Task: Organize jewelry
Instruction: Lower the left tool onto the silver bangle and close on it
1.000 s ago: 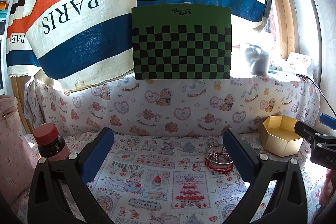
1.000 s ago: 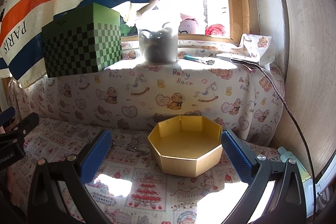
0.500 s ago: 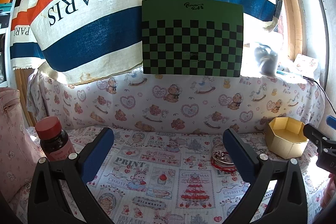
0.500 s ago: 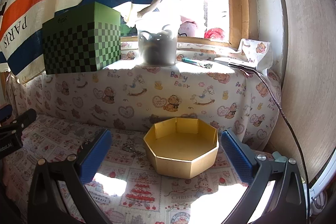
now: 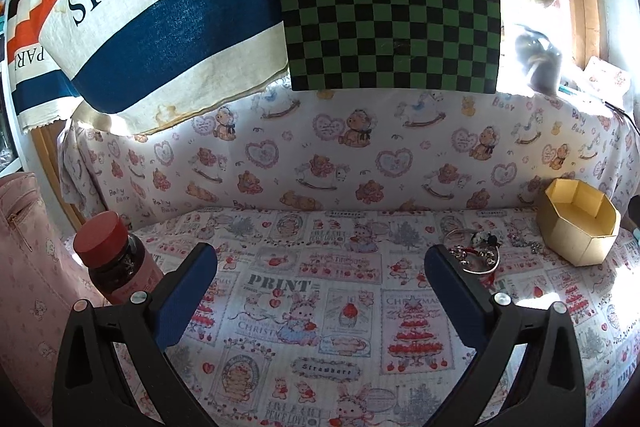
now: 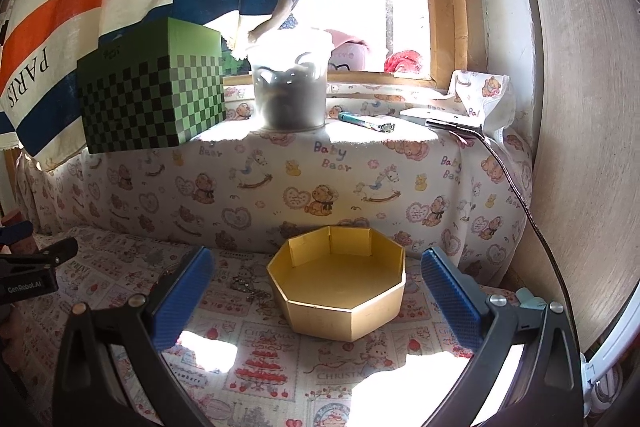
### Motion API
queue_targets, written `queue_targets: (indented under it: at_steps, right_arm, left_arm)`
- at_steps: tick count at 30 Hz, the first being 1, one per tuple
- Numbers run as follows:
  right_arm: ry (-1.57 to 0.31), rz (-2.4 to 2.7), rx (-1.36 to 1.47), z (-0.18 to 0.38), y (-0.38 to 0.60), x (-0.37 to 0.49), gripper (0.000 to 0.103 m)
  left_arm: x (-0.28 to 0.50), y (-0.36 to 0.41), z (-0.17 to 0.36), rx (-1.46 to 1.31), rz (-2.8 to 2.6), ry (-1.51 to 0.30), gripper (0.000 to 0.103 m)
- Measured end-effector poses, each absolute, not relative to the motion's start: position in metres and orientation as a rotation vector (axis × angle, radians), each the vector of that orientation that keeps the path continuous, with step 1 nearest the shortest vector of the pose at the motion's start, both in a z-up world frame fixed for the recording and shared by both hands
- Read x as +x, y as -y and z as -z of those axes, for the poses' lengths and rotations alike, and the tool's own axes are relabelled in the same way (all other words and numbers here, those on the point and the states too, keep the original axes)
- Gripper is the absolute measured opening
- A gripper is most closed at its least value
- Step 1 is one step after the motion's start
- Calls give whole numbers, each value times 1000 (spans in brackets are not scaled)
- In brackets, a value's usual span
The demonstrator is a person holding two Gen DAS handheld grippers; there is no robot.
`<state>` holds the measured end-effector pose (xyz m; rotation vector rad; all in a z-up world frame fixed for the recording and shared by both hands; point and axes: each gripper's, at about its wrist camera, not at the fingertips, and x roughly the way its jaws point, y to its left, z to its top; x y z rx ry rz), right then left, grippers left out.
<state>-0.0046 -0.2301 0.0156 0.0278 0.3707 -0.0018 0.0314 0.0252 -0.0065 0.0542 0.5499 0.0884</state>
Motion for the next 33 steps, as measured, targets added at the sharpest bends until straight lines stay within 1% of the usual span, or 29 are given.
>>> queue_targets:
  at_steps: [3, 8, 10, 11, 13, 14, 15, 17, 20, 21, 22, 23, 25, 28, 33]
  right_arm:
    - [-358, 6, 49, -18, 235, -6, 103]
    - [-383, 32, -7, -16, 232, -1, 103]
    - [-414, 1, 20, -13, 235, 2, 94]
    - [-431, -7, 36, -12, 237, 4, 91]
    - [-453, -5, 62, -10, 242, 7, 82]
    - [-465, -3, 76, -9, 245, 9, 81]
    - [-476, 0, 96, -8, 248, 11, 81]
    - [-485, 30, 151, -7, 258, 13, 81]
    - [-480, 73, 211, -7, 273, 15, 81]
    - [-477, 82, 224, -8, 277, 15, 81]
    - [-475, 82, 237, -9, 280, 15, 81]
    - [-477, 79, 247, -8, 281, 16, 81]
    - [-483, 76, 254, -8, 282, 17, 87]
    - [-482, 80, 223, -7, 277, 18, 94]
    - [-483, 82, 192, -7, 273, 19, 94]
  left_arm:
    - [37, -28, 6, 39, -15, -620, 103]
    - [55, -15, 8, -2, 122, -759, 103]
    - [63, -5, 5, 0, 158, -797, 103]
    - [67, 1, 4, 3, 190, -815, 103]
    - [75, 14, 0, 20, 215, -838, 100]
    - [79, 22, -1, 29, 227, -847, 96]
    - [83, 27, -1, 36, 242, -854, 92]
    - [94, 40, 2, 55, 264, -893, 87]
    - [110, 54, 14, 82, 260, -934, 86]
    - [115, 57, 20, 90, 259, -956, 83]
    - [120, 60, 25, 96, 270, -979, 82]
    - [123, 64, 29, 105, 282, -999, 82]
    - [128, 72, 36, 136, 285, -1020, 82]
    - [128, 90, 42, 252, 265, -983, 82]
    - [140, 108, 48, 282, 275, -1003, 82]
